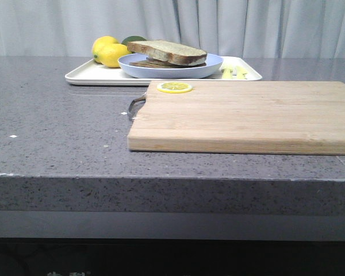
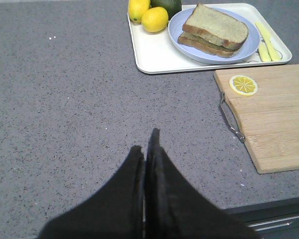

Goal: Place bread and move sandwich to tray

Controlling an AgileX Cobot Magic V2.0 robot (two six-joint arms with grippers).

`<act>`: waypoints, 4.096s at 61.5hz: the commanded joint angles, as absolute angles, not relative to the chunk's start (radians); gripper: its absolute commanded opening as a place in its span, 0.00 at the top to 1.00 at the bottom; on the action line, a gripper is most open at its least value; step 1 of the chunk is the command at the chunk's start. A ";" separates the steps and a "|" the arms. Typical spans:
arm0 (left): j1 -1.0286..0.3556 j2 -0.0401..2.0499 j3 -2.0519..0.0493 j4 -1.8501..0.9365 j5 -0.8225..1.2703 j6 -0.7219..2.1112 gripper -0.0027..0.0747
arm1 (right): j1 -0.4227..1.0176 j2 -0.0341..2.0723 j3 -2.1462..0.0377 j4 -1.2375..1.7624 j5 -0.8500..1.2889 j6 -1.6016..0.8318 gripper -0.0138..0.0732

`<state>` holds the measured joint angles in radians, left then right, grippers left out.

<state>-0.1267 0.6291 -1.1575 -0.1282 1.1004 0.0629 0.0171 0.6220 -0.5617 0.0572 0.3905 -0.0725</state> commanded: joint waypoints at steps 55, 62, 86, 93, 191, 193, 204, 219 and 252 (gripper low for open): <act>-0.125 0.438 -0.775 -0.125 0.591 0.054 0.99 | 0.013 0.626 -0.590 0.057 0.309 -0.075 0.97; -0.125 0.438 -0.773 -0.125 0.591 0.054 0.99 | 0.013 0.626 -0.590 0.057 0.309 -0.075 0.97; -0.115 0.174 -0.452 -0.125 0.428 0.054 0.99 | 0.013 0.626 -0.590 0.057 0.309 -0.075 0.97; -0.079 0.034 -0.339 -0.129 0.415 0.054 0.99 | 0.013 0.626 -0.590 0.057 0.309 -0.075 0.97; -0.016 -0.024 0.005 -0.134 0.038 0.054 0.99 | 0.013 0.626 -0.590 0.057 0.312 -0.075 0.97; -0.016 -0.024 0.005 -0.134 0.038 0.054 0.99 | 0.013 0.626 -0.590 0.057 0.312 -0.075 0.97; -0.016 -0.024 0.005 -0.134 0.038 0.054 0.99 | 0.013 0.626 -0.590 0.057 0.312 -0.075 0.97; -0.016 -0.024 0.005 -0.134 0.038 0.054 0.99 | 0.013 0.626 -0.587 0.039 0.274 -0.075 0.97; -0.016 -0.024 0.005 -0.134 0.038 0.054 0.99 | 0.014 0.262 -0.070 0.039 -0.037 -0.075 0.97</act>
